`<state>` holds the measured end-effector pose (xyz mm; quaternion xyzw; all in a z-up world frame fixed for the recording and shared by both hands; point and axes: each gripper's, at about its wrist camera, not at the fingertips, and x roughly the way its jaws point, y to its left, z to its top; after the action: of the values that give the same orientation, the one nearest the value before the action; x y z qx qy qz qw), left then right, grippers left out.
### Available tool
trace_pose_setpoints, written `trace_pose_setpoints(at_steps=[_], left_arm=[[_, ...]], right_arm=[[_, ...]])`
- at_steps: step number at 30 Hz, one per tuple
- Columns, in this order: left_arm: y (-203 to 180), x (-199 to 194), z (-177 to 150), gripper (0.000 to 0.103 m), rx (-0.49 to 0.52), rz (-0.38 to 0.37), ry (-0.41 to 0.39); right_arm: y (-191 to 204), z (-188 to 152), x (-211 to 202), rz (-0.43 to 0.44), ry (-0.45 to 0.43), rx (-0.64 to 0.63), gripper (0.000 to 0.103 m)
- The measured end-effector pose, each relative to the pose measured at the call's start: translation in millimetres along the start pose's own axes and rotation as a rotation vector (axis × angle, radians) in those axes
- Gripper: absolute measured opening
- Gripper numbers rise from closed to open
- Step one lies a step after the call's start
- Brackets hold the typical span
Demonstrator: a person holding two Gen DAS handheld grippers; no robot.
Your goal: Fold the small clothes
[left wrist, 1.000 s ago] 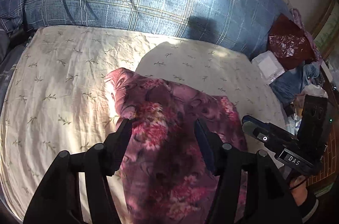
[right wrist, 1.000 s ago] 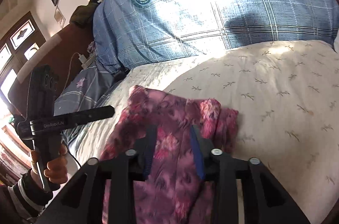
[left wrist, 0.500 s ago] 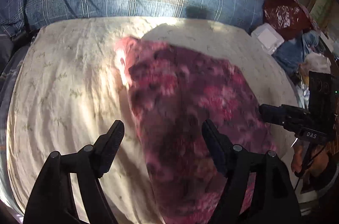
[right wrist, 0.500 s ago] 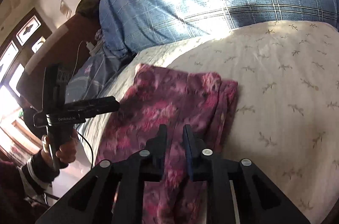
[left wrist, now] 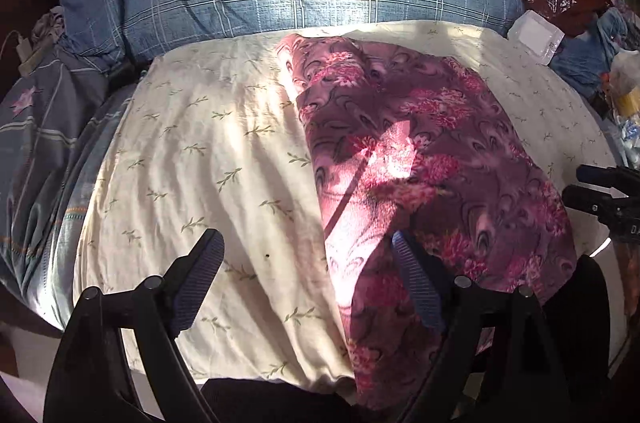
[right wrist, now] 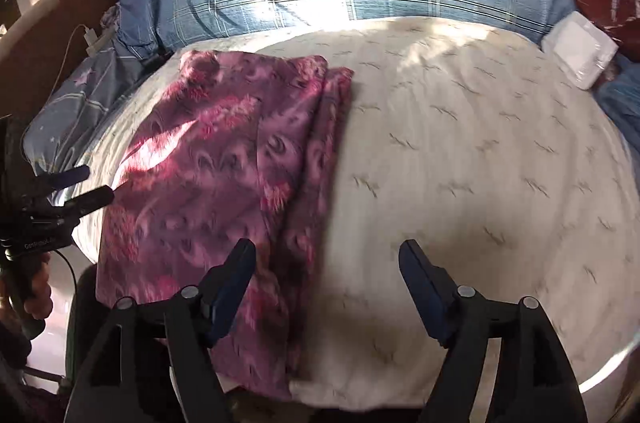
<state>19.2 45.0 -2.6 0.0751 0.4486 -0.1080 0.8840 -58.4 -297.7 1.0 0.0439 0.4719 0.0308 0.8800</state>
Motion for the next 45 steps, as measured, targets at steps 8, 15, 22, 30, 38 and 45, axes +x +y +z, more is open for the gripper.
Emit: trace_pose_setpoints(at_steps=[8,15,22,30,38,45], left_arm=[[-3,-25,-17,0.087,-0.087,-0.015,-0.022],[-4,-35,-23,0.087,-0.1,0.014,-0.037],[0,-39,-25,0.087,-0.106,0.041,-0.047],[0,-39,-33,0.087,-0.083,0.038,-0.029],[-4,-41,-43,0.087,0.007,0.086,-0.006],[11,-6,-28,0.087,-0.114,-0.099,0.141]], right_arm=[[9,-33,-20,-0.077,0.035,0.061,0.092],[16,-45,-38,-0.106,-0.014,0.046,0.092],[29,-45,-40,-0.149,-0.03,-0.024,0.092],[39,-45,-39,-0.142,-0.037,-0.06,0.093],[29,-39,-33,-0.106,-0.031,-0.026,0.095],[12,-25,3,0.138,-0.013,0.103,0.092]])
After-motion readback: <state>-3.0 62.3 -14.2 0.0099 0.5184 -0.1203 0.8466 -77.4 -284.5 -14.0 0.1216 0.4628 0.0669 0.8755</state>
